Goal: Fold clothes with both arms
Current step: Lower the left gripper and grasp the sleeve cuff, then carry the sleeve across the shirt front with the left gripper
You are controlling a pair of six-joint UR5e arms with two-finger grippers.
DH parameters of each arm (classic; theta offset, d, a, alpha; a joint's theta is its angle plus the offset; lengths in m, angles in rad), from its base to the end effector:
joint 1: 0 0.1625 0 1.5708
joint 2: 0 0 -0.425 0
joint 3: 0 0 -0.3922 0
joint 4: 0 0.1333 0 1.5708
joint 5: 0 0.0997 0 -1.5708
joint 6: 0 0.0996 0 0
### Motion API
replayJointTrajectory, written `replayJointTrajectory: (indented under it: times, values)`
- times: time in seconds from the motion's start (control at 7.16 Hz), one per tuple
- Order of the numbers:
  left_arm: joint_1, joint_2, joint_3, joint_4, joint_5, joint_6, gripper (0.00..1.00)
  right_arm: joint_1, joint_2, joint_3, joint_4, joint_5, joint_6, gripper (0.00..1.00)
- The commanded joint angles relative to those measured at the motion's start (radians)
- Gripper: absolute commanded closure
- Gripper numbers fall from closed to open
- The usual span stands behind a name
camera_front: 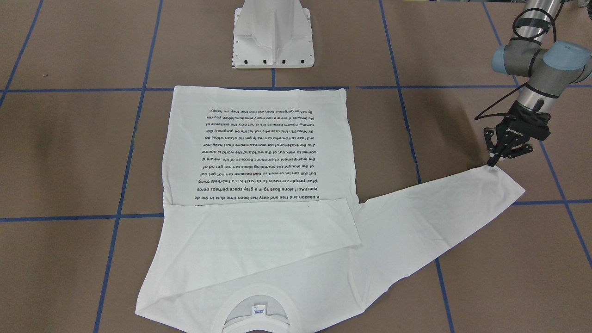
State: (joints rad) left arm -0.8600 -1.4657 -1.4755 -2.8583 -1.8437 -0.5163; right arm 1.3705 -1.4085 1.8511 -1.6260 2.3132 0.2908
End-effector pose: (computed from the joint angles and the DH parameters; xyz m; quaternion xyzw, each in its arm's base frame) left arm 0.2266 -0.4264 0.6196 0.3519 0.3902 0.1524 0.8371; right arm -0.0434 -0.5454 0.4442 0.0875 -0.3889 -0.0284 0.9167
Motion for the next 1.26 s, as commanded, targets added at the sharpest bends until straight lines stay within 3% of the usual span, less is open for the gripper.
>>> replayJointTrajectory:
  times: [0.0,0.28,0.7,0.84,1.12]
  values:
    - [-0.039,-0.051,-0.127,0.023,-0.011,-0.051,1.00,-0.001,0.000,0.000,0.000,0.000,0.001,0.00]
    - [-0.047,-0.238,-0.149,0.202,-0.084,-0.227,1.00,-0.001,0.003,-0.001,0.000,0.000,0.001,0.00]
    - [-0.034,-0.639,-0.183,0.686,-0.080,-0.447,1.00,0.001,0.003,0.002,0.000,-0.002,0.002,0.00]
    - [0.007,-0.744,-0.181,0.783,-0.074,-0.538,1.00,-0.001,0.003,0.003,0.000,0.000,0.002,0.00]
    - [0.097,-0.887,-0.148,0.818,-0.028,-0.709,1.00,-0.001,0.005,-0.003,0.000,0.000,0.002,0.00]
